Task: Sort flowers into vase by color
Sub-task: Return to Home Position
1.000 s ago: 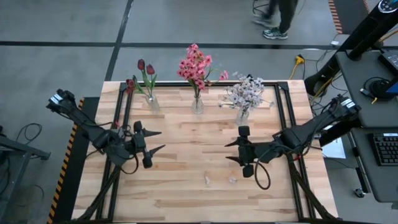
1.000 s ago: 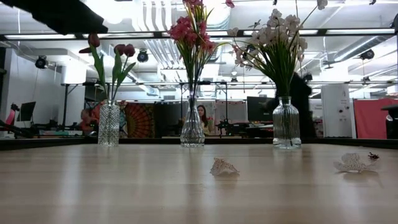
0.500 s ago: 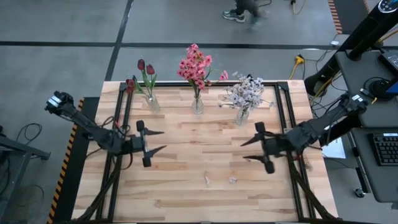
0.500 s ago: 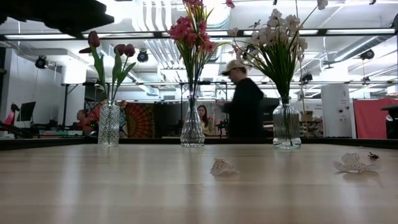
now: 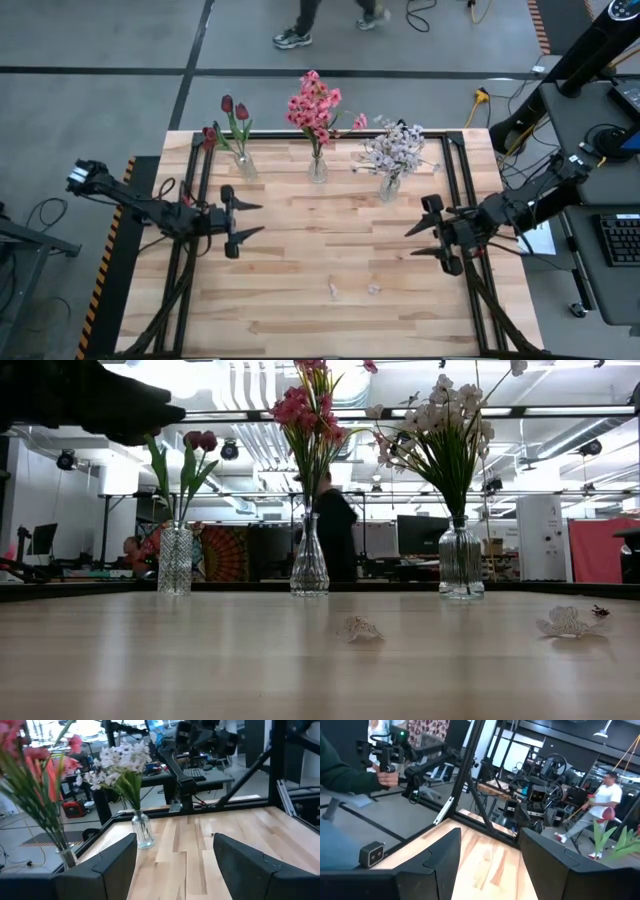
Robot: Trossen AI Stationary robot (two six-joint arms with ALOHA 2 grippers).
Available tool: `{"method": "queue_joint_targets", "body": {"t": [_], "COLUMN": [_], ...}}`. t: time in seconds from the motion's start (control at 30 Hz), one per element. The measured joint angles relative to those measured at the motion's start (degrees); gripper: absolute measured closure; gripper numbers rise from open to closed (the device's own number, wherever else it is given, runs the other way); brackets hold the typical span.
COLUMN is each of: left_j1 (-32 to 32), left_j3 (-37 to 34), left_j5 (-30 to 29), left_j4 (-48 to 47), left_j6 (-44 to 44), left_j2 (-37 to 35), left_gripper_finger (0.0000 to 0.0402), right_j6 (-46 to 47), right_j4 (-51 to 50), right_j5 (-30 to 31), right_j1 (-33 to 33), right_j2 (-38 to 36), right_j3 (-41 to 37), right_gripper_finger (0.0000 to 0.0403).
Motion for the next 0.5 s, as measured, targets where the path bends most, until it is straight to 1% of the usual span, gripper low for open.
{"method": "queue_joint_targets", "body": {"t": [0.3,0.4,0.5], "left_j1": [0.0,0.0,0.0], "left_j3": [-6.3,-8.6,-9.0], "left_j5": [0.0,0.0,-0.1], "left_j4": [0.2,2.1,0.7], "left_j6": [-2.9,-3.5,-3.4], "left_j2": [-7.3,-10.0,-12.5], "left_gripper_finger": [0.0157,0.0157,0.0157], "right_j6": [-1.3,-2.7,-4.2], "right_j4": [2.0,5.2,8.2], "right_j5": [0.1,0.1,0.1], "right_j1": [0.0,0.0,0.0], "right_j2": [-4.8,-6.4,-8.3], "right_j3": [-4.7,-7.2,-10.0], "right_gripper_finger": [0.0206,0.0207,0.0206]}}
